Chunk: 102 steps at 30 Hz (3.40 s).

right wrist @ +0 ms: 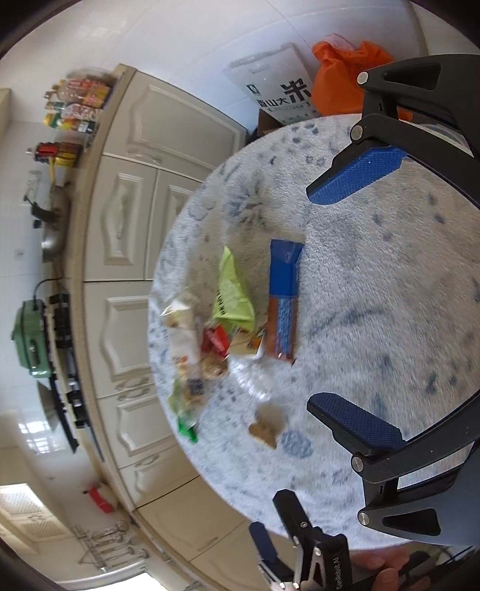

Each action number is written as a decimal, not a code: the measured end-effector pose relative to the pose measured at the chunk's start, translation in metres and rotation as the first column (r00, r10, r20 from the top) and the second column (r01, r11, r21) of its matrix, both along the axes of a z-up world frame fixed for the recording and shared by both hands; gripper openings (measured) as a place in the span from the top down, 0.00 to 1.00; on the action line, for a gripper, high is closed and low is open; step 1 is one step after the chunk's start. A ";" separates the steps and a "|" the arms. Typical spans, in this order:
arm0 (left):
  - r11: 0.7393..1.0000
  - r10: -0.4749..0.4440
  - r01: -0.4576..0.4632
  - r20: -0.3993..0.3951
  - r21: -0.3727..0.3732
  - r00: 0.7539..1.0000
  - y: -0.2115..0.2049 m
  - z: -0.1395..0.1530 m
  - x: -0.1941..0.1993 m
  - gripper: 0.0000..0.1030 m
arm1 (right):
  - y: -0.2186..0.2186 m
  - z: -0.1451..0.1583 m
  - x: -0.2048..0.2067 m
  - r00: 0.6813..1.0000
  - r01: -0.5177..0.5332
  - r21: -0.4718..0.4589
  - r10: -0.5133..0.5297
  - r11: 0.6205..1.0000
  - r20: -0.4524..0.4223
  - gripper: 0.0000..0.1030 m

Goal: Collect trash
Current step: 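Move both open tools back over the table, then grasp the potato-like lump with the left tool while the right tool grasps the blue-orange bar wrapper, then carry both held items over the light-blue bin, then open both tools to drop the items into the bin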

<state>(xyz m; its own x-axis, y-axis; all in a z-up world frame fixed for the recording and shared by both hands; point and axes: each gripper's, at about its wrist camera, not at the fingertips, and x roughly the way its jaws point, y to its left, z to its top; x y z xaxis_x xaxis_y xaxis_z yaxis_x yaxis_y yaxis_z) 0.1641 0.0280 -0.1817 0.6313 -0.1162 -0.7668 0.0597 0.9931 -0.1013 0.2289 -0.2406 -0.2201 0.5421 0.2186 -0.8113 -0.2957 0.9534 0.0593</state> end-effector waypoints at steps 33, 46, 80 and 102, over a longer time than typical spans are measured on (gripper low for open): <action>0.994 -0.084 0.079 -0.062 -0.078 0.995 -0.035 -0.054 0.095 0.80 | 0.024 -0.045 0.000 0.952 -0.292 0.077 0.297 0.953 -0.070 0.82; 0.980 -0.173 0.177 0.048 -0.088 0.984 -0.062 -0.019 0.036 0.80 | -0.021 0.003 -0.051 0.989 -0.147 0.183 0.143 0.972 0.037 0.82; 0.737 -0.657 0.672 0.161 -0.071 0.737 -0.309 0.065 -0.048 0.80 | -0.298 0.057 -0.166 0.863 0.445 0.241 -0.485 0.863 0.143 0.81; 0.605 -0.791 0.782 -0.216 -0.148 0.572 -0.561 -0.076 0.042 0.70 | -0.437 -0.105 -0.167 0.685 0.728 0.246 -0.697 0.641 -0.212 0.77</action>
<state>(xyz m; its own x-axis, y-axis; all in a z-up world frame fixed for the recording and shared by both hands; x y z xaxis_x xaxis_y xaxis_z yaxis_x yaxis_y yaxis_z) 0.2060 -0.5330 -0.2573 0.0800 -0.5056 -0.8591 0.7856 0.5625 -0.2579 0.0621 -0.6778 -0.3255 0.5593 0.0237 -0.8286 0.4890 0.7977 0.3529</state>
